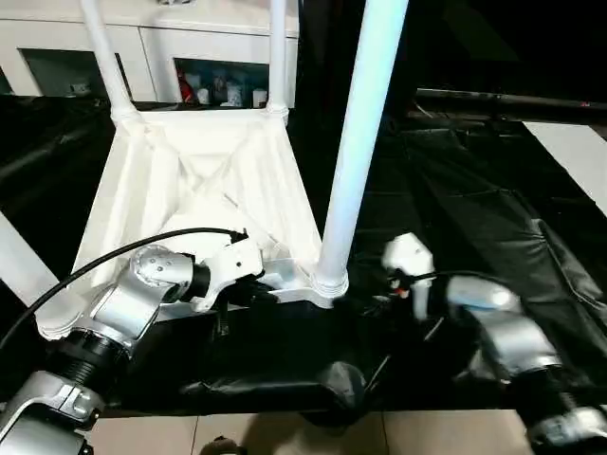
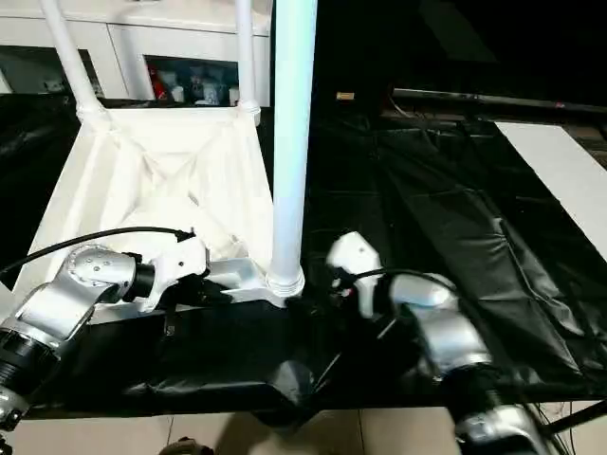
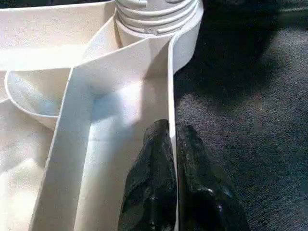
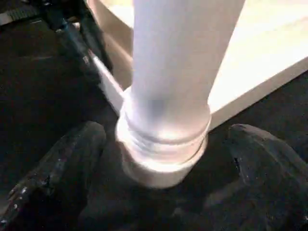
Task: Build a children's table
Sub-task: Rotate table base, then rotate leg to tighten
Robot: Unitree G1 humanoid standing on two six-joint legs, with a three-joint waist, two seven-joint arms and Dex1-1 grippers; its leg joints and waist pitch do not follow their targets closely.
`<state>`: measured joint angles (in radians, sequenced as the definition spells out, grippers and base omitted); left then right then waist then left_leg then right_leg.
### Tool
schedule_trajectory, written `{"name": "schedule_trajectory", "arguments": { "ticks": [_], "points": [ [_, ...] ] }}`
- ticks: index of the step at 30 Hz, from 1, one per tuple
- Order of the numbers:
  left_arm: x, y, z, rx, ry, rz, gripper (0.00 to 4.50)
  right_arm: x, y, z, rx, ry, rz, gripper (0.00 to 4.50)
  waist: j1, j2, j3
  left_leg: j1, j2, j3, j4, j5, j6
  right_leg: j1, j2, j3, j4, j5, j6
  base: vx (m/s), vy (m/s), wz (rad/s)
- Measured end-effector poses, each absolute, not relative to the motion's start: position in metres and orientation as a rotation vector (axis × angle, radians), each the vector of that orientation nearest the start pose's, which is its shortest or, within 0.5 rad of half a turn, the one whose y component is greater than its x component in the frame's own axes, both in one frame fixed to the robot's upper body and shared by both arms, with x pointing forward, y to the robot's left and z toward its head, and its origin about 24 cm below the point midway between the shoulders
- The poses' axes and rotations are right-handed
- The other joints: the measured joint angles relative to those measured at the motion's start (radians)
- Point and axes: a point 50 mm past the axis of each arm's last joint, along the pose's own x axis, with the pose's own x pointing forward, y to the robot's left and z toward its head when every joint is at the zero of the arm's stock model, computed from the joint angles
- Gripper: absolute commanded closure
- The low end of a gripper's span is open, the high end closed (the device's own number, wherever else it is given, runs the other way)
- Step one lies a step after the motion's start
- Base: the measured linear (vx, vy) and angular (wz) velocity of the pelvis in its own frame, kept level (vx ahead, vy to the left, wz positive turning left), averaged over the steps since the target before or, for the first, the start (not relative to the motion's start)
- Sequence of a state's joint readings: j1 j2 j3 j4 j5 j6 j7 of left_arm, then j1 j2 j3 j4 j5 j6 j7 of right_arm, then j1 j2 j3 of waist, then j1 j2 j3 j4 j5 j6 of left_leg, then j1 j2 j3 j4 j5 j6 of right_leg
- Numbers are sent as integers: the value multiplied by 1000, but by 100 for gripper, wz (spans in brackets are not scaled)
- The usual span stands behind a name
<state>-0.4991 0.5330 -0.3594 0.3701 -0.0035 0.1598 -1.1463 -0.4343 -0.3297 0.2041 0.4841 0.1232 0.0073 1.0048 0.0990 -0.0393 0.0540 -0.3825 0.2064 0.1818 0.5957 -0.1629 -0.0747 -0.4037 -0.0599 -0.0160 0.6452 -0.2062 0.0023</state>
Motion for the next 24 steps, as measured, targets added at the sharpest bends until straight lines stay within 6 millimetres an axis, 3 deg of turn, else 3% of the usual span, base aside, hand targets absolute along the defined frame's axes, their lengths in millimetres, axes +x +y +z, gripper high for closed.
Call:
{"name": "schedule_trajectory", "arguments": {
  "ticks": [8,10,24],
  "points": [
    [300,158,59,543,475,-1287,450,309,-122,42,-184,217,1144,21,3,0,0,-1,0,0,0,0,0,0,0,0,0,-1,1,0,0,0],
    [300,158,58,542,476,-1285,450,310,-122,39,-179,222,1153,58,1,0,0,-1,0,0,0,0,0,0,0,0,0,-1,1,0,0,0],
    [299,161,59,537,481,-1291,450,310,-115,36,-159,213,1194,177,-3,0,0,-1,0,0,0,0,0,0,0,0,0,-1,1,0,0,0]
  ]
}}
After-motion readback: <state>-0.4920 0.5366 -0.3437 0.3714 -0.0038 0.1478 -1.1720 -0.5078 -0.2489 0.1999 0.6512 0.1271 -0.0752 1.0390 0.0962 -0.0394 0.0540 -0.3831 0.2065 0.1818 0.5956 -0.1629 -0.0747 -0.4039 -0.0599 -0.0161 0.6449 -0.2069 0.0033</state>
